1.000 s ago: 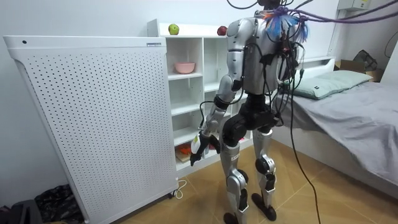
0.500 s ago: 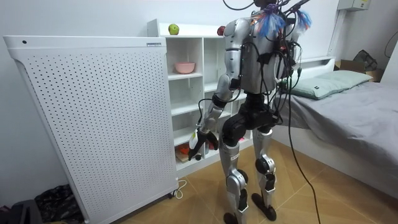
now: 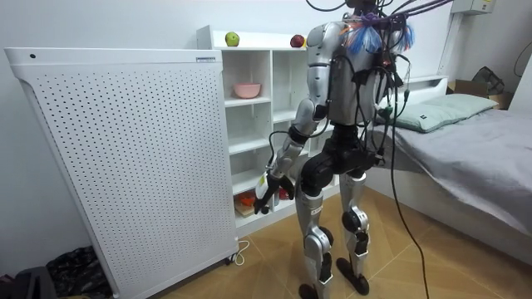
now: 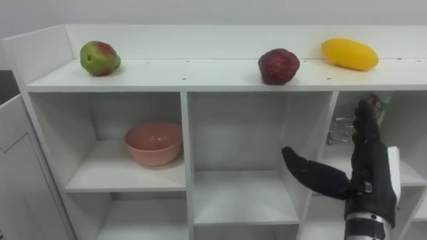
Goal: Arrange fruit in the closet
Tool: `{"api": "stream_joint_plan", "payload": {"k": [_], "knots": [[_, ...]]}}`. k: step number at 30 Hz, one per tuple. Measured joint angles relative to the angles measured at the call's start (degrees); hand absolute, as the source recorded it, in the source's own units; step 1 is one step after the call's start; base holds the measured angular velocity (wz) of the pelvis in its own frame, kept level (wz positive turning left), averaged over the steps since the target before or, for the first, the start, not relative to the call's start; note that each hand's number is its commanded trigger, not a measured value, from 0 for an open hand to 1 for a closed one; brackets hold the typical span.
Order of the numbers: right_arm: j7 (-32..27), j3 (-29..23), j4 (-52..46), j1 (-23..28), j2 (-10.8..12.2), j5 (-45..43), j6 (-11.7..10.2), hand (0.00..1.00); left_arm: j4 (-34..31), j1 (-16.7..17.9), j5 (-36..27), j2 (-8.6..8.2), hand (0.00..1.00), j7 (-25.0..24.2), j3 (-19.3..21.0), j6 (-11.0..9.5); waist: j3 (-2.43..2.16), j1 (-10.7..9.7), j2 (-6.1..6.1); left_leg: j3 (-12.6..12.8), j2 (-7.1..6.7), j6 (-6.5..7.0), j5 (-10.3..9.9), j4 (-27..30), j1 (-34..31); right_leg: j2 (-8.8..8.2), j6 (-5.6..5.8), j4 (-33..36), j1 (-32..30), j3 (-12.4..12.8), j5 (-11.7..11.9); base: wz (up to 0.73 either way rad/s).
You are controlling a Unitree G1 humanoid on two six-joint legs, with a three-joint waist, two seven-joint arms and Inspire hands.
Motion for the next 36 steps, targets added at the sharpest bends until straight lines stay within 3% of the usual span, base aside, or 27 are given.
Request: {"api": "stream_joint_plan", "payload": {"k": [4,10,18,28,36], "knots": [[0.06,0.06,-0.29,-2.28,-1.38,0.0,-1.04,0.0,0.58,-0.19,-0.06,0.09,0.0,-0.36,-0.04,-0.08,0.19,0.33,-0.42,-0.26,0.04,-0.03,0.02,-0.04,0.06,0.05,-0.02,0.01,0.02,-0.23,0.01,0.02],[0.13,0.06,-0.29,-3.77,-1.4,-0.24,-0.74,0.0,0.44,-0.63,0.02,0.42,0.0,-1.06,-0.02,0.18,-0.04,1.69,-0.93,-0.52,0.01,-0.03,0.02,-0.02,-0.22,0.01,-0.02,0.04,-0.2,-0.4,0.01,0.01],[-1.28,0.04,-0.24,-8.94,-1.55,-0.19,-0.51,0.0,-0.15,-0.94,0.03,1.02,0.0,-2.87,0.02,0.34,-0.05,1.74,-1.63,-1.68,0.0,-0.05,0.06,0.13,-0.68,-0.09,-0.02,-0.01,-0.14,-2.39,0.01,0.06],[-1.44,0.03,0.12,-10.31,-1.64,0.23,-0.37,0.0,-1.21,-1.02,0.03,1.61,0.0,-4.72,-0.01,0.79,0.24,1.72,-2.09,-2.72,-0.04,-0.07,0.07,-0.04,-0.66,-0.04,-0.02,-0.06,0.04,-2.66,0.01,0.04],[0.49,0.09,1.9,-11.71,-3.2,0.1,1.31,0.0,-1.7,-1.65,-0.01,1.88,0.0,-6.15,-0.14,1.94,0.27,1.72,-2.03,-2.86,-0.04,-0.07,0.07,-0.03,-0.68,-0.06,-0.02,-0.06,0.06,-3.08,0.01,0.0]]}}
